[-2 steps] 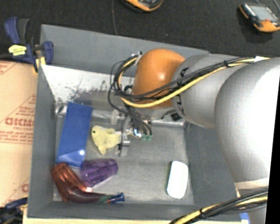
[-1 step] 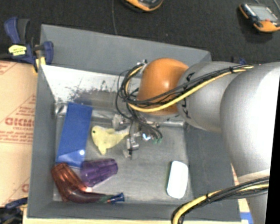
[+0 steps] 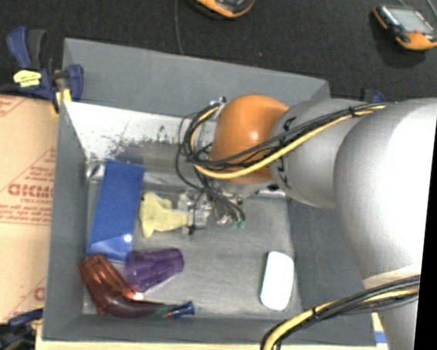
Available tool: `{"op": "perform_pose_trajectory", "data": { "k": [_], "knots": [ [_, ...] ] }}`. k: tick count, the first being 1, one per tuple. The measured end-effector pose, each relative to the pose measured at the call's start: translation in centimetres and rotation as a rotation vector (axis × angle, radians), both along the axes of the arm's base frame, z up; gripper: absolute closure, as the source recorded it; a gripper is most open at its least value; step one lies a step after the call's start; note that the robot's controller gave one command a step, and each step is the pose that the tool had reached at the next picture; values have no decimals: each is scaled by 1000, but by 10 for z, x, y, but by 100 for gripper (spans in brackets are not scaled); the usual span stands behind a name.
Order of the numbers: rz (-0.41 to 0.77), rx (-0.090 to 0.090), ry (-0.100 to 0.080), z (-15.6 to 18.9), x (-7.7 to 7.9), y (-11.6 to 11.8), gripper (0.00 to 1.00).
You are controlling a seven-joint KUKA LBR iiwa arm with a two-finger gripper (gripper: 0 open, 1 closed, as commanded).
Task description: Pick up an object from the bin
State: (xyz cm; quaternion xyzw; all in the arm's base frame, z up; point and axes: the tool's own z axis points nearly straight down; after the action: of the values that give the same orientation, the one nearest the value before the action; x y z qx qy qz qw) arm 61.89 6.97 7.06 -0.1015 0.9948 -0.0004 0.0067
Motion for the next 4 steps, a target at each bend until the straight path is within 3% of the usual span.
{"op": "perform_pose_trajectory", "data": {
  "k": [1, 2, 3, 4],
  "knots": [
    [0, 0, 0, 0, 0, 0, 100],
    [0, -2, 12, 27, -3, -1, 100],
    [-1, -1, -1, 61, 0, -1, 100],
    [-2, -1, 0, 73, 0, -1, 100]
  ]
}}
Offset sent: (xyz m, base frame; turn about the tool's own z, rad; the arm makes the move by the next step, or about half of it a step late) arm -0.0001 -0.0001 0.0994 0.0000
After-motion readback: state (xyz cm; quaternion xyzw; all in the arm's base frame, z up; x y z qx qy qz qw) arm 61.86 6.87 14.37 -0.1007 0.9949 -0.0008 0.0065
